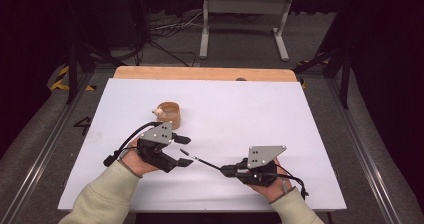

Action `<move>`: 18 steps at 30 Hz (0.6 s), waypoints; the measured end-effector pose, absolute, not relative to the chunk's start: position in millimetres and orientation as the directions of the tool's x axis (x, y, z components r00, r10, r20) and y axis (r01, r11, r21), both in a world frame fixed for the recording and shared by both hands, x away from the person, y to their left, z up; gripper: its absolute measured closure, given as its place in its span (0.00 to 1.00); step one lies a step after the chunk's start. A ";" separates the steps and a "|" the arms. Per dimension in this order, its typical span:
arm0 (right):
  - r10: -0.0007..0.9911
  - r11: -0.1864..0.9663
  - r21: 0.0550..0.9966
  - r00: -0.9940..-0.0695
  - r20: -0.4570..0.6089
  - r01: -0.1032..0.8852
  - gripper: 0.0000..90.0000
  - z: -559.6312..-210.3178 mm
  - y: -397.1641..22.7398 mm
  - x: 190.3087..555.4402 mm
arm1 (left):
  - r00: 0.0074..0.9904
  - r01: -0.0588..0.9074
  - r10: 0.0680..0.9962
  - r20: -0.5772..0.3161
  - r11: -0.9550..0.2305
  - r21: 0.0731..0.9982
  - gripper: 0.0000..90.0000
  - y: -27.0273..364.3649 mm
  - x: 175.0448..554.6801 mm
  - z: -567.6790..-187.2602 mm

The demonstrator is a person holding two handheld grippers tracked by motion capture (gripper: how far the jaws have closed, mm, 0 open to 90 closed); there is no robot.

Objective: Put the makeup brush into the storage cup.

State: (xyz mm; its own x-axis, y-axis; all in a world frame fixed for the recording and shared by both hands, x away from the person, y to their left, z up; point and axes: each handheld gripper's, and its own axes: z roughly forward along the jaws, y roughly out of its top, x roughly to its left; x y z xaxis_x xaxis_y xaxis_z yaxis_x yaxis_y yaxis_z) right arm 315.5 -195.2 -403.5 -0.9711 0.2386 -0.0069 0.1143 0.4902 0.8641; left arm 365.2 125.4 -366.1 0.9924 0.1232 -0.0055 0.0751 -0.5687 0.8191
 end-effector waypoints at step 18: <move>0.330 0.318 0.946 -0.943 -0.043 0.068 0.95 -404.0 -198.9 314.2 | 0.990 0.025 0.138 0.036 -0.414 0.910 0.39 122.9 356.9 -373.3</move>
